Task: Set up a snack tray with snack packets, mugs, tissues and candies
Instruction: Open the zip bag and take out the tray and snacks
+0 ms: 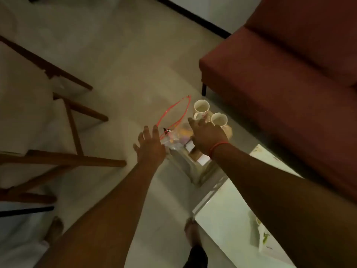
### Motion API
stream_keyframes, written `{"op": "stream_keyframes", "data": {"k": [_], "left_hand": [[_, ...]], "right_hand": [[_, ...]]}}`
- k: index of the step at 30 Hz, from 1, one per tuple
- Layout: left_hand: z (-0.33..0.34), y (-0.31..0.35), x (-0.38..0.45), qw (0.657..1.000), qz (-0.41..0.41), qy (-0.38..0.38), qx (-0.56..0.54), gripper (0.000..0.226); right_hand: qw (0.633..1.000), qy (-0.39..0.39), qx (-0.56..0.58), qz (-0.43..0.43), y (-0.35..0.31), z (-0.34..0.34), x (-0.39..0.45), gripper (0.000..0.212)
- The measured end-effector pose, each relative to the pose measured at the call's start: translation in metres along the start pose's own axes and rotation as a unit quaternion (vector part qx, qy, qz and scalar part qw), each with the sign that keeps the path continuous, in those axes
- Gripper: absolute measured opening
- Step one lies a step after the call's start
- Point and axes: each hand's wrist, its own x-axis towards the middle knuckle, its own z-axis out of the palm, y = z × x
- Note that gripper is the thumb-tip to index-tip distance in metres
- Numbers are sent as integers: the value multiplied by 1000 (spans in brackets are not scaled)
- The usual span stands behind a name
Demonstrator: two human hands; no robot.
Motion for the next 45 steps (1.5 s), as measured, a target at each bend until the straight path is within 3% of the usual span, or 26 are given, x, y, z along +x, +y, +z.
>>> {"op": "stream_keyframes", "data": {"k": [4,9,13,18,22,26,31,35,45], "left_hand": [[21,-20,17,995,-35,-20,-96,54],[33,-31,33,996,-20,-1,-87,26],[31,-32,38,996,-24,14,-84,20],[22,-38,38,989,-1,102,-106,16],[-7,-25,29,960,-31,185,-209,12],[-43,-1,-5,933,10,241,-266,10],[-71,48,-88,924,104,236,-281,14],[-83,117,-179,906,189,219,-309,17],[-53,298,-368,895,219,79,-381,12]], "right_hand": [[998,-61,-5,-16,-23,8,44,68],[995,-96,-23,-15,-31,24,69,55],[997,-73,-15,-6,-28,34,75,33],[1000,-15,0,-24,-22,24,73,22],[997,49,19,-49,-16,0,53,17],[993,88,13,-80,0,-28,15,16],[992,93,61,-62,44,-70,-81,24],[992,114,36,-33,97,-92,-191,25],[971,207,27,119,218,-95,-478,21]]}}
